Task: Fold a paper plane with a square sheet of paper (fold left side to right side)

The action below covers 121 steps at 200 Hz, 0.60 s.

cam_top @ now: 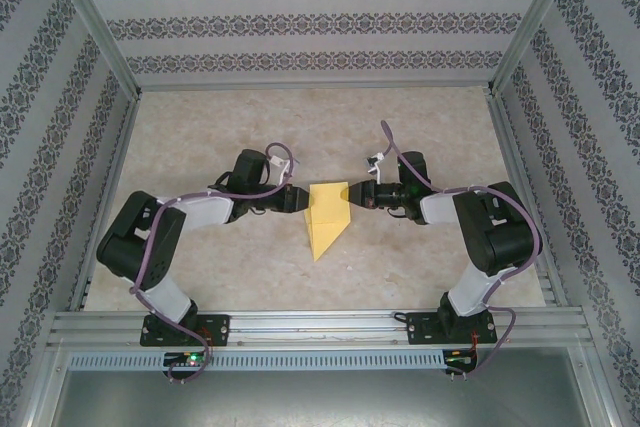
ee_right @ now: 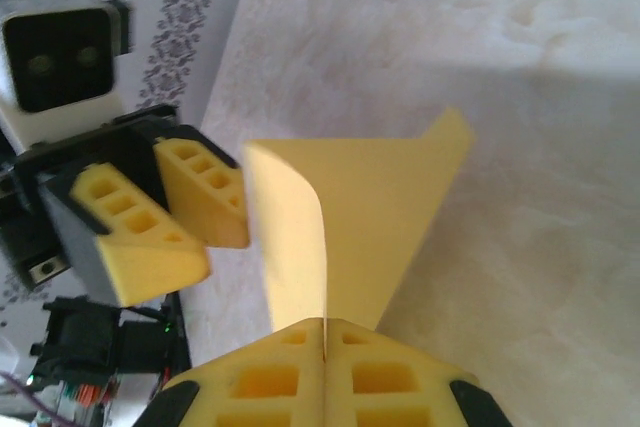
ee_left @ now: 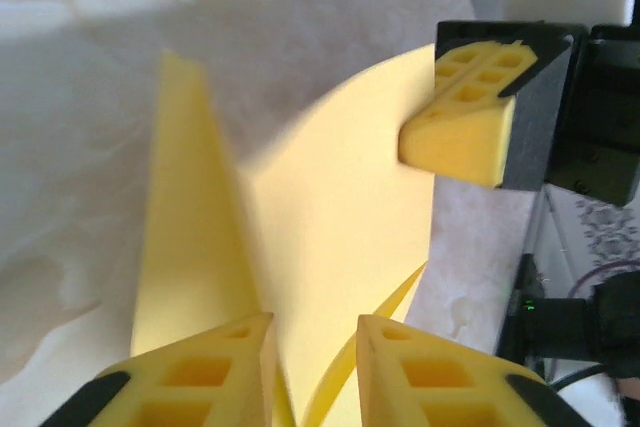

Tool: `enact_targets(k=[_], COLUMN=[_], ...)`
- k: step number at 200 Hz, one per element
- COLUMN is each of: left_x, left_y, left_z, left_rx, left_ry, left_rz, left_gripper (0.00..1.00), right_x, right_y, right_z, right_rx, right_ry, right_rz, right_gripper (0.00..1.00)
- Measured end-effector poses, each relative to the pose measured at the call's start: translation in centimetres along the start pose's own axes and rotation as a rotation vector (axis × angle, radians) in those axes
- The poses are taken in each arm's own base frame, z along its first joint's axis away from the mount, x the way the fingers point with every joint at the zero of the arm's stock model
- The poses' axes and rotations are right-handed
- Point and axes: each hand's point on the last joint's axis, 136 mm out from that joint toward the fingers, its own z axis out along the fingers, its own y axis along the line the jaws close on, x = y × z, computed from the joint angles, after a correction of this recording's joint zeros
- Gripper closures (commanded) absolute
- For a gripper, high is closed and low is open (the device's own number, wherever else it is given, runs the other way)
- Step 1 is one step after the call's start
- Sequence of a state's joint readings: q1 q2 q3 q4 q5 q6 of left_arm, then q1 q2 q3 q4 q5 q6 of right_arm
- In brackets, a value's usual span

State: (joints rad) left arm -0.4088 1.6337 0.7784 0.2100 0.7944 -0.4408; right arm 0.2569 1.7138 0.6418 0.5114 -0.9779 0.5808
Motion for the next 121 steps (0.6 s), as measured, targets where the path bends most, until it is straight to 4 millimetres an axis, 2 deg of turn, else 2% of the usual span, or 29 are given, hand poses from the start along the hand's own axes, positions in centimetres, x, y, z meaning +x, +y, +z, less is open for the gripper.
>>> enact_targets(k=[32, 59, 88, 121], left_x=[-0.9, -1.1, 1.7, 5.7], left_y=[-0.7, -3.4, -6.5, -7.1], left_z=[-2.9, -4.0, -2.7, -1.1], left_rx=[-0.136, -0.229, -0.283, -0.378], left_ry=[-0.046, -0.04, 0.053, 0.17], left_rz=[0.091, 0.23, 0.374, 0.483], left_gripper=[0.69, 0.67, 0.63, 0.58], right_x=[0.5, 0.9, 0.8, 0.6], right_y=[-1.8, -2.5, -2.3, -2.1], right_z=[0.0, -0.5, -1.0, -1.4], right_rx=[0.091, 0.156, 0.203, 0.243], right_ry=[0.008, 0.006, -0.003, -0.008], right_rz=[0.086, 0.166, 0.239, 0.286], right_gripper=[1.0, 1.0, 1.0, 1.0])
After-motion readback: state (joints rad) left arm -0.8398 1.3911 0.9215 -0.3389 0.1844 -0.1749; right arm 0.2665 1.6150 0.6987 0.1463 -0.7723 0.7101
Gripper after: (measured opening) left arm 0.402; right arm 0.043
